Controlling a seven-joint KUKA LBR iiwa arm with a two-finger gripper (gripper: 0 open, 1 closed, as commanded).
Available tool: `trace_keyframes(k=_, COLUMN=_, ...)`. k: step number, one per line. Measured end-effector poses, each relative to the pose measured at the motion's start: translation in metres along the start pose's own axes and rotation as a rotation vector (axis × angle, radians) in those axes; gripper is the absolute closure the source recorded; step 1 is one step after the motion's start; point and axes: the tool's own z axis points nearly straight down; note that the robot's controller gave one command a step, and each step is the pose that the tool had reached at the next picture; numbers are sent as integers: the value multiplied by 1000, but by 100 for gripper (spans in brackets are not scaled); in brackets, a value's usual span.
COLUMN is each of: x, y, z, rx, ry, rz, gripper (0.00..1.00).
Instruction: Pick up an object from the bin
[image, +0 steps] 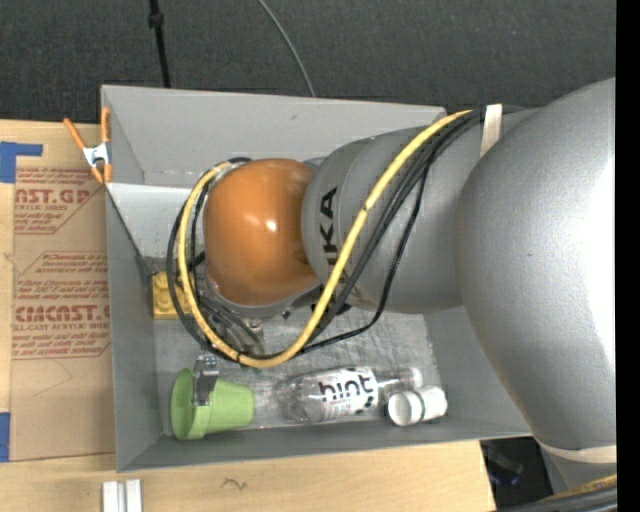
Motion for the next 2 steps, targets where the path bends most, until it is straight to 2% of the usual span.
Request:
trace_keyframes(k=1, x=-2, y=-1, z=-4, rx=-2, ry=-7, rz=2, gripper=0)
trace_keyframes(k=2, x=-10, y=-19, z=26, rx=-6, ry=-16, rz=-203, gripper=0)
